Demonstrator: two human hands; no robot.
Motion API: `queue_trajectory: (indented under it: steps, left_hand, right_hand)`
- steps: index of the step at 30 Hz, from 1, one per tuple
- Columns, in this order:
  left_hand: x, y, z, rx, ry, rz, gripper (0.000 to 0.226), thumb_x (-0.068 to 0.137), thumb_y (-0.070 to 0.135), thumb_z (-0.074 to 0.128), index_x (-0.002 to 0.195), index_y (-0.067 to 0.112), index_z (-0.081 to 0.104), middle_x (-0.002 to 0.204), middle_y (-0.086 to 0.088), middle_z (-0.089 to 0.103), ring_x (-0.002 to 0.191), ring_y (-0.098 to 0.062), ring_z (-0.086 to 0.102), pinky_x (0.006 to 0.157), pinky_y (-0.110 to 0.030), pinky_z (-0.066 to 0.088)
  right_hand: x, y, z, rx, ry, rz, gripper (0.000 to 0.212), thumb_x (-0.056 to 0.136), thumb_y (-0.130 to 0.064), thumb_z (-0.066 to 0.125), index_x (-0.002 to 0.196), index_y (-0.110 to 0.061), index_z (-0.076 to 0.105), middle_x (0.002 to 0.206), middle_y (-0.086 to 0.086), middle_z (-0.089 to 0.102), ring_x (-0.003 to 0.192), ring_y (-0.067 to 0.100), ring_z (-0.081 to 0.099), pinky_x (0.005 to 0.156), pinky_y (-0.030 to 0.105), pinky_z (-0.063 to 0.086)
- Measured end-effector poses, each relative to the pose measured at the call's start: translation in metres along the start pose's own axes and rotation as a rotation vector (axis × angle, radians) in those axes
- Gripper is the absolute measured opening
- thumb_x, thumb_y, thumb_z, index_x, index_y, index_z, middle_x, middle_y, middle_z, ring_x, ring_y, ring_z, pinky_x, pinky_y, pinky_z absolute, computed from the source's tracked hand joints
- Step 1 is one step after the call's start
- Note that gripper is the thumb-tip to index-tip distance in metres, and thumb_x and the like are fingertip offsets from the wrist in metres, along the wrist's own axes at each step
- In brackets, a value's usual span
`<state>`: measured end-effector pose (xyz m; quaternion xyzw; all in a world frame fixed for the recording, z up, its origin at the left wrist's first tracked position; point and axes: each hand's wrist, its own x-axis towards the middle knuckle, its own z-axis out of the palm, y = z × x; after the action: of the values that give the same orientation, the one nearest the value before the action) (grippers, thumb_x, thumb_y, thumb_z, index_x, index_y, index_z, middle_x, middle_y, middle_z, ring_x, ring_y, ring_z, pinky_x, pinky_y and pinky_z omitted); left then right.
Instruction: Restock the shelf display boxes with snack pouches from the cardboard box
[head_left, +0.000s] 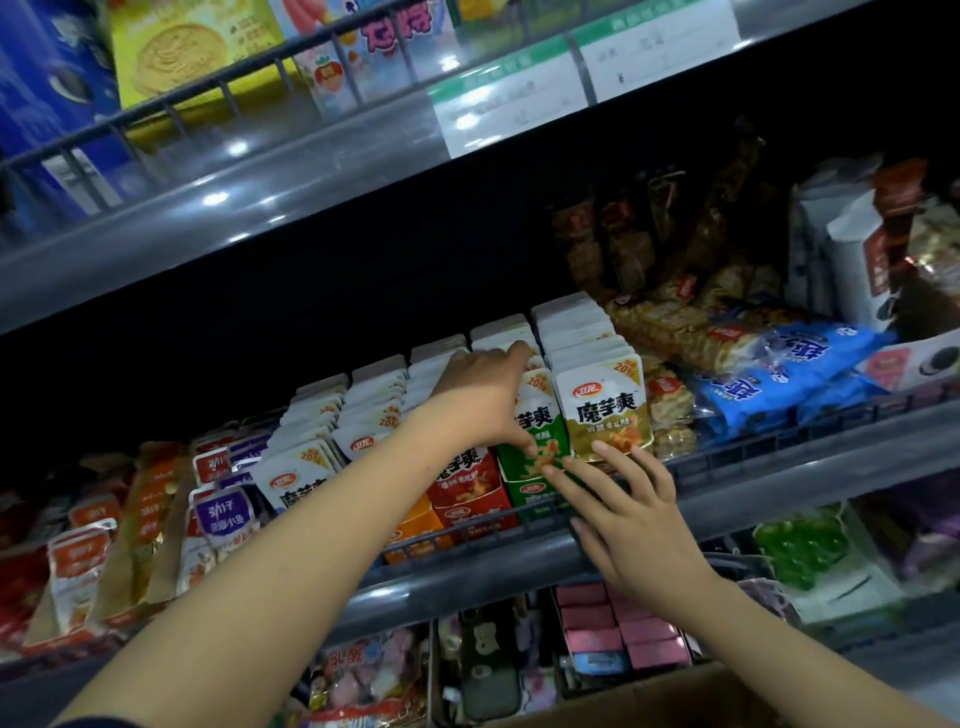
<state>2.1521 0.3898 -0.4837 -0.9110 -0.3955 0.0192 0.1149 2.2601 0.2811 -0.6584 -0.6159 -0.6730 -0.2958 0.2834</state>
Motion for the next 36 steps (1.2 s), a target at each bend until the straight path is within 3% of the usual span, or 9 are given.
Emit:
queue_trajectory:
  steps: [2,5,15,21,24,28,30,32,36]
  left_hand:
    - [-0.002,-0.003,-0.001,-0.047,0.003,0.012,0.111,0.06,0.059,0.079,0.146,0.024,0.019,0.149,-0.004,0.021,0.138,-0.027,0.019,0.11,-0.036,0.022]
    - [0.001,-0.007,-0.003,-0.12,-0.111,0.013,0.121,0.068,0.058,0.074,0.152,0.024,-0.005,0.158,0.001,-0.018,0.146,-0.022,-0.013,0.118,-0.038,0.002]
    - [0.002,-0.016,-0.017,-0.175,-0.323,0.106,0.102,0.087,0.057,0.053,0.15,0.017,-0.016,0.157,0.001,-0.022,0.145,-0.014,-0.015,0.116,-0.028,-0.005]
    - [-0.007,-0.005,-0.018,-0.42,-0.076,0.166,0.089,0.089,0.056,0.05,0.152,0.024,-0.005,0.159,0.007,-0.01,0.146,-0.009,-0.006,0.115,-0.028,-0.012]
    - [-0.006,0.008,-0.015,-0.343,-0.052,0.166,0.083,0.091,0.054,0.049,0.153,0.024,0.003,0.16,0.007,0.002,0.146,-0.011,0.003,0.116,-0.029,-0.005]
    - [0.005,0.019,-0.013,-0.275,-0.033,0.12,0.076,0.092,0.047,0.053,0.152,0.023,0.013,0.16,0.004,0.011,0.146,-0.016,0.011,0.117,-0.03,0.009]
    - [0.009,0.02,-0.013,-0.275,-0.043,0.095,0.077,0.092,0.045,0.055,0.152,0.022,0.013,0.16,0.001,0.009,0.146,-0.018,0.008,0.118,-0.032,0.009]
    - [0.01,0.021,-0.013,-0.222,-0.108,0.05,0.086,0.091,0.051,0.051,0.153,0.018,0.001,0.16,-0.006,-0.001,0.147,-0.022,-0.002,0.118,-0.037,-0.001]
    - [0.011,0.022,-0.01,-0.109,-0.2,0.057,0.088,0.094,0.057,0.037,0.151,0.008,-0.008,0.159,-0.012,-0.011,0.147,-0.021,-0.012,0.117,-0.044,-0.012]
  right_hand:
    - [0.0,-0.001,-0.001,0.003,-0.019,0.001,0.05,0.087,-0.033,0.046,0.136,-0.024,0.051,0.132,-0.003,0.057,0.128,0.026,0.04,0.106,0.048,0.027]
    - [0.0,-0.001,-0.001,0.016,-0.027,0.012,0.05,0.087,-0.034,0.045,0.136,-0.023,0.051,0.133,-0.003,0.056,0.128,0.026,0.039,0.107,0.048,0.026]
    - [0.006,0.004,-0.009,0.192,0.073,0.053,0.047,0.087,-0.029,0.047,0.134,-0.022,0.047,0.134,-0.004,0.047,0.124,0.022,0.04,0.108,0.036,0.02]
    - [0.038,0.023,-0.035,0.42,0.244,0.358,0.05,0.09,-0.03,0.045,0.138,-0.015,0.039,0.138,0.006,0.037,0.126,0.021,0.034,0.108,0.027,0.017]
    - [0.06,0.043,-0.042,0.556,0.016,0.516,0.05,0.098,-0.029,0.041,0.142,-0.007,0.034,0.139,0.011,0.043,0.128,0.025,0.034,0.105,0.035,0.026]
    - [0.075,0.052,-0.042,0.567,-0.297,0.555,0.031,0.1,-0.028,0.036,0.114,-0.002,0.048,0.109,0.014,0.055,0.105,0.031,0.05,0.086,0.04,0.041]
    - [0.074,0.053,-0.043,0.623,-0.288,0.543,0.028,0.1,-0.029,0.037,0.109,-0.006,0.048,0.103,0.009,0.056,0.101,0.027,0.05,0.082,0.038,0.041]
    - [0.074,0.057,-0.044,0.707,-0.243,0.516,0.025,0.099,-0.031,0.039,0.111,-0.012,0.049,0.101,0.0,0.056,0.102,0.021,0.052,0.081,0.035,0.041]
    - [0.088,0.056,-0.048,0.969,-0.177,0.525,0.05,0.101,-0.036,0.031,0.147,-0.019,0.027,0.134,-0.01,0.042,0.124,0.006,0.038,0.1,0.023,0.031]
